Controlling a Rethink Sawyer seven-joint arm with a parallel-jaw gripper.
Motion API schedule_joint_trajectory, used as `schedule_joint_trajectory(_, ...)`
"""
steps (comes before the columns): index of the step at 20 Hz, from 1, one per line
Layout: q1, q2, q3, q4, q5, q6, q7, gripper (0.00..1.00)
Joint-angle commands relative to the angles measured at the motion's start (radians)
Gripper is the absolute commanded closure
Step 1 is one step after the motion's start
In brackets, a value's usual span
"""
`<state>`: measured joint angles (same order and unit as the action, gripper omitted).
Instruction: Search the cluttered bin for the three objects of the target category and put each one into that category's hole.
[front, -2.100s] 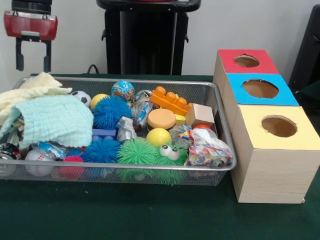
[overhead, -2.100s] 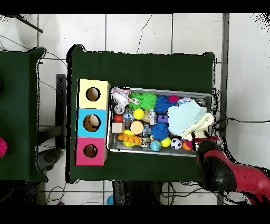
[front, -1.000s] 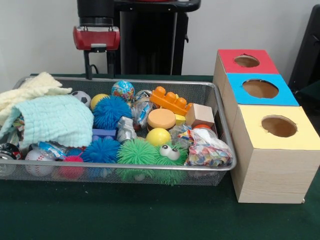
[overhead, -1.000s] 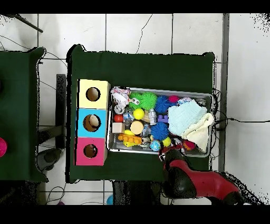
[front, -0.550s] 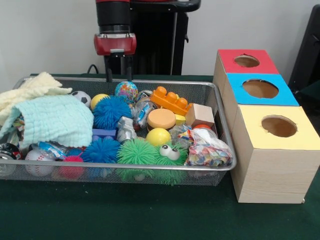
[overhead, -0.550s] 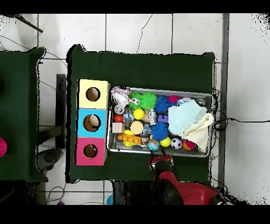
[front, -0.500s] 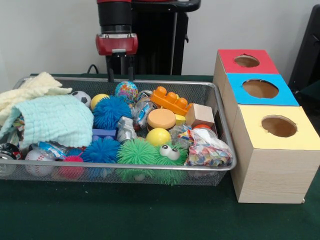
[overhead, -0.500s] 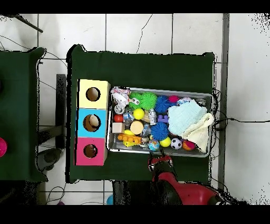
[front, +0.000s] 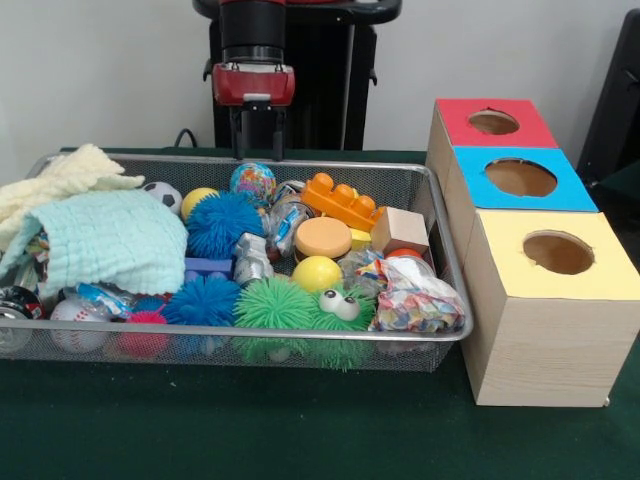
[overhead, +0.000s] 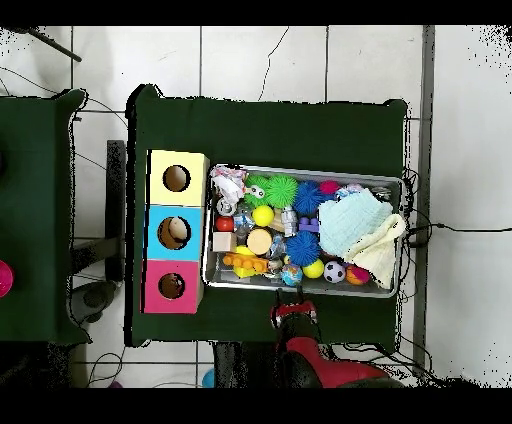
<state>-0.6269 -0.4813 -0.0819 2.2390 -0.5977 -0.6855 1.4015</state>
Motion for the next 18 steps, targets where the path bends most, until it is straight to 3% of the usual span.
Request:
schedule_joint_trajectory(1, 0.080, 0.068, 0.003, 0.075, 0.104, -0.015, 0.266, 0.00)
schedule_joint_trajectory(6, 0.121, 0.003, 0.014, 0.139, 0.164, -0.001, 0.291, 0.00)
schedule_joint_trajectory(13, 0.137, -0.162, 0.075, 0.232, 0.234, 0.109, 0.295, 0.00)
schedule_joint_trajectory(15, 0.142, -0.170, 0.088, 0.227, 0.252, 0.118, 0.295, 0.00)
schedule_joint_trajectory(18, 0.151, -0.127, 0.085, 0.205, 0.253, 0.075, 0.298, 0.00)
